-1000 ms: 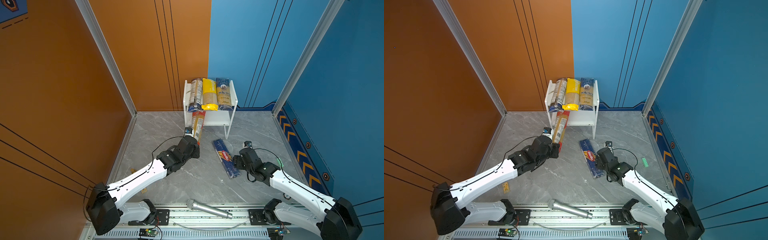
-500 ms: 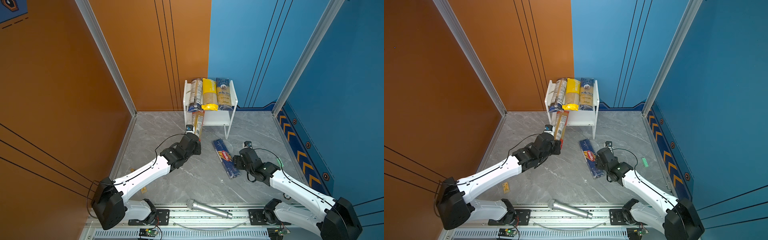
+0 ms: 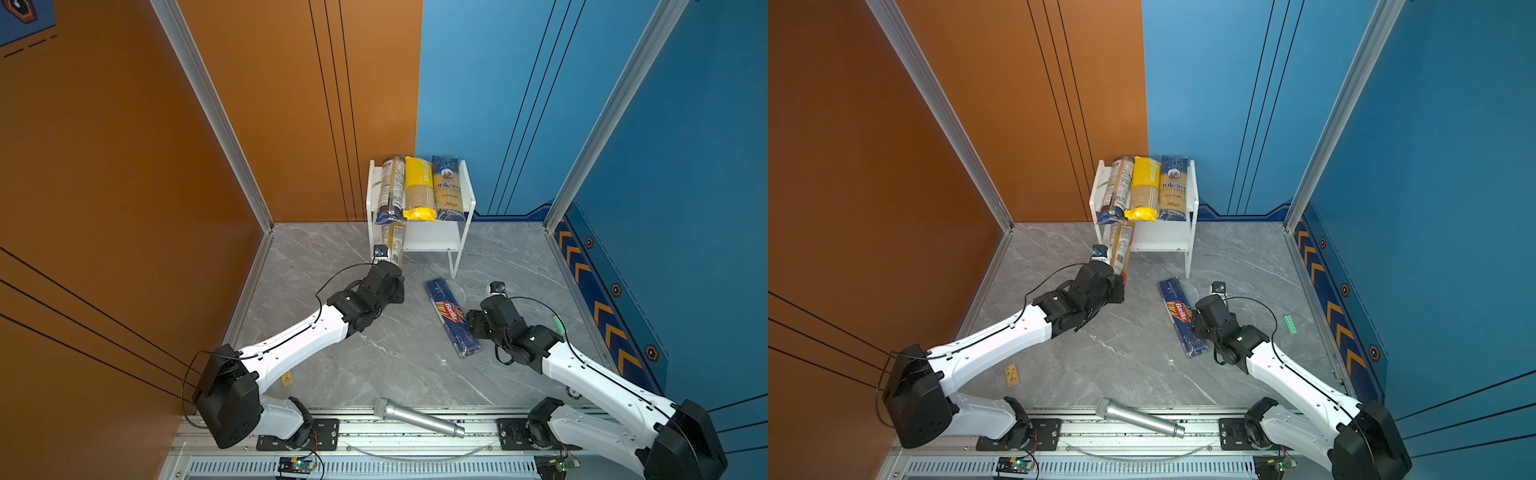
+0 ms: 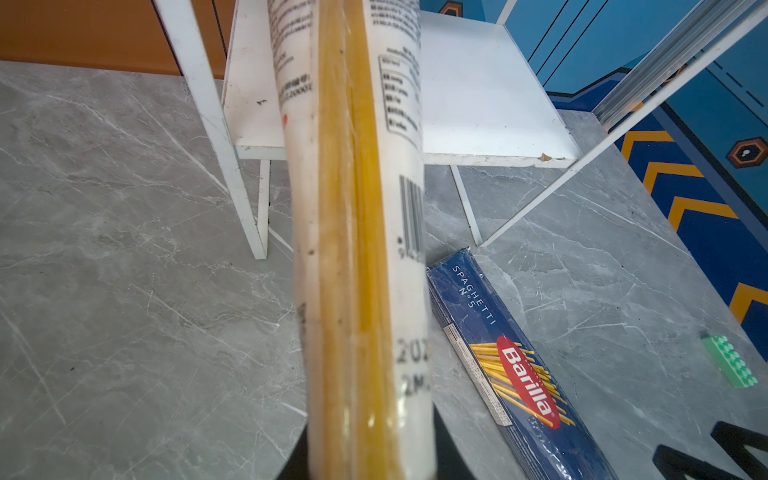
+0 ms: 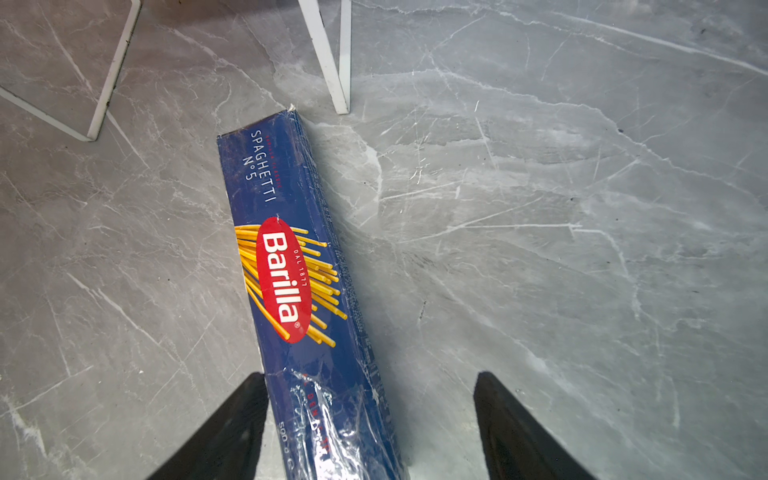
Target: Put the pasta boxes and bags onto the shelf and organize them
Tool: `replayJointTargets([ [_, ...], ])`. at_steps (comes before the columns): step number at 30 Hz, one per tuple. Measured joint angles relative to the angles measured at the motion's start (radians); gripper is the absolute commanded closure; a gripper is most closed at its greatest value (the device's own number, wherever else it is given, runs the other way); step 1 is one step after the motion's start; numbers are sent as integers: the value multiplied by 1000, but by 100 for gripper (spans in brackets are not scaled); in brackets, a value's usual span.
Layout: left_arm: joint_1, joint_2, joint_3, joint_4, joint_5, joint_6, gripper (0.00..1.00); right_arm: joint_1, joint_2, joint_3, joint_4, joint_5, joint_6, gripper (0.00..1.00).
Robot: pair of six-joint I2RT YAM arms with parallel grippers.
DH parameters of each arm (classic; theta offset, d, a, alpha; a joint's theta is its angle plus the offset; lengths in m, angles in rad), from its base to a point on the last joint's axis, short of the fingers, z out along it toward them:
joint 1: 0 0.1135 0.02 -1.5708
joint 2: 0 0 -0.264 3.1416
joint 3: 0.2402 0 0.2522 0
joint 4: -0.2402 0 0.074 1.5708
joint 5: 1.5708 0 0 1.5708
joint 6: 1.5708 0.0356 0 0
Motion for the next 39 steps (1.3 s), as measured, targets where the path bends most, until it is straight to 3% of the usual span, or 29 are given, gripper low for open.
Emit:
replayJointTargets([
  [39, 52, 139, 87, 77, -9, 12, 100, 0, -4, 0, 0, 0, -3, 23],
])
